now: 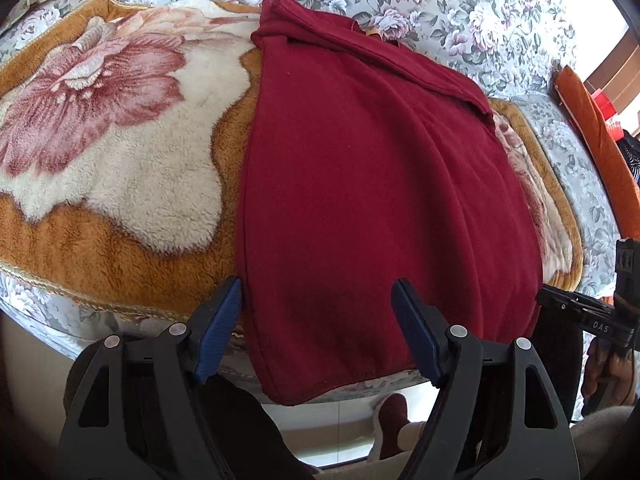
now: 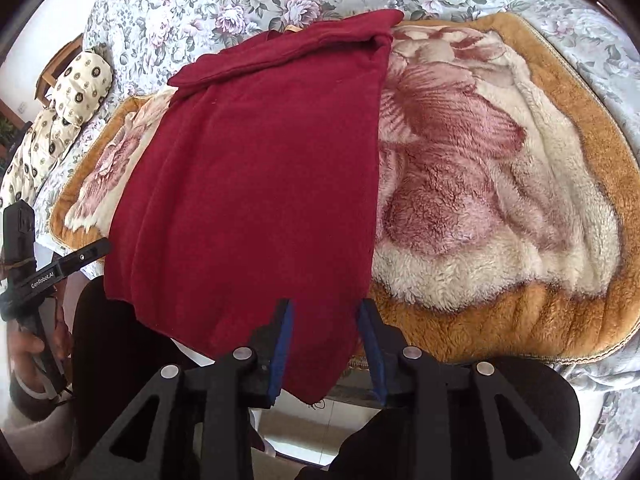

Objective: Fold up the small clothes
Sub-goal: 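Move both grippers toward the sweater hem to grasp it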

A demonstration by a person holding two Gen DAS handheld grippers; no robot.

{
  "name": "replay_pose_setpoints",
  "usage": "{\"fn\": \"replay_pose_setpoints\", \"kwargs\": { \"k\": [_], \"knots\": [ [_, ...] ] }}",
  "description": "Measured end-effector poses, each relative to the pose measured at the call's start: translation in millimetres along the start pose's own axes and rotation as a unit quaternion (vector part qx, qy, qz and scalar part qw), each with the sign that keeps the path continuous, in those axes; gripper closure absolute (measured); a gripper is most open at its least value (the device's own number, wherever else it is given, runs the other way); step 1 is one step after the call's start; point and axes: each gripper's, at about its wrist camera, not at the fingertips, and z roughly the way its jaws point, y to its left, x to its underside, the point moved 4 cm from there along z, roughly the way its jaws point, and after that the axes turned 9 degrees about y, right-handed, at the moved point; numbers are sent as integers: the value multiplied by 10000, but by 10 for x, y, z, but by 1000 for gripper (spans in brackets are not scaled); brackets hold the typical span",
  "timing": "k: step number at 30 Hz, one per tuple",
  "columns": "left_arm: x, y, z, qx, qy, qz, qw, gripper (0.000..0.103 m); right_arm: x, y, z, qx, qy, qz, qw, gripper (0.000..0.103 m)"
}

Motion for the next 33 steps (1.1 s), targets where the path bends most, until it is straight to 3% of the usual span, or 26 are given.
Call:
{"fn": "replay_pose_setpoints", "kwargs": {
  "k": [9, 12, 16, 19, 23, 25, 28, 30, 32, 33],
  "knots": [
    [23, 155, -34, 23, -154, -375, 9992, 26, 96, 12, 82, -85, 116, -41, 9999, 64],
    [36, 165, 25, 70, -39, -421, 9991, 24, 81, 27, 129, -107, 102, 8, 9999, 61],
    [76, 78, 103, 20, -59, -260, 9996, 8, 65, 69, 163, -63, 126, -14, 9999, 55],
    [83, -14, 176, -220, -23, -164, 9996, 1, 103, 43, 162, -190, 76, 65, 9998, 53],
    [84, -127, 261, -784, 122, 135, 9968, 1, 164, -16, 172, -438, 9, 293, 9986, 53],
    [87, -140, 274, -852, 91, 100, 9963, 1, 155, 7, 188, -412, -26, 245, 9988, 51],
    [70, -104, 260, -674, 1, -124, 9977, 1, 141, 62, 205, -225, -158, 164, 9995, 51],
    [80, -54, 227, -561, -70, -259, 9981, 2, 154, 115, 196, 61, -286, -57, 9996, 59],
    [91, -35, 188, -742, -98, -237, 9969, 20, 170, 108, 168, 118, -377, -79, 9992, 67],
    [101, -28, 154, -782, -119, -197, 9967, 25, 172, 80, 147, 61, -411, -32, 9991, 79]
  ]
}}
